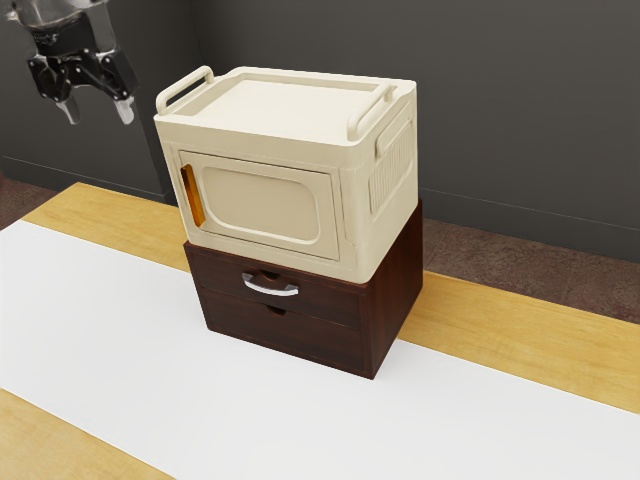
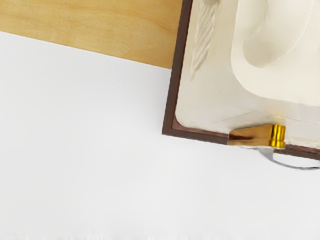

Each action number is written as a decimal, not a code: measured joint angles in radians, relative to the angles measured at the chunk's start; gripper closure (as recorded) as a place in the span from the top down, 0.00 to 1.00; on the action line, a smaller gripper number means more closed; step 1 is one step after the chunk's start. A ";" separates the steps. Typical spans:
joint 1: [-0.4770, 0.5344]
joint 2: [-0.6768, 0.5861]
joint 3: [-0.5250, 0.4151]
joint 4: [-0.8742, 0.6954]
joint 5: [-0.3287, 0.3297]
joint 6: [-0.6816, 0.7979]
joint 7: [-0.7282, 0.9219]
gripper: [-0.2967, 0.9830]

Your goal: Pull the drawer handle with one arm to open the drawer

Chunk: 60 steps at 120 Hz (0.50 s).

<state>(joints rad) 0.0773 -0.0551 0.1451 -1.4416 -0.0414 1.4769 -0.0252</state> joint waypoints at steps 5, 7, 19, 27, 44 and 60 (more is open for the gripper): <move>-0.077 -0.084 0.000 -0.138 0.012 0.030 0.009 0.77; -0.116 -0.120 0.001 -0.204 0.017 0.045 0.013 0.77; -0.229 -0.203 0.000 -0.448 0.043 0.137 0.032 0.77; -0.245 -0.214 0.004 -0.532 0.056 0.194 0.043 0.77; -0.250 -0.222 0.008 -0.624 0.073 0.288 0.066 0.77; -0.249 -0.271 -0.039 -0.727 0.098 0.363 0.084 0.77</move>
<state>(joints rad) -0.1717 -0.3257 0.1058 -2.1689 0.0566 1.8394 0.0589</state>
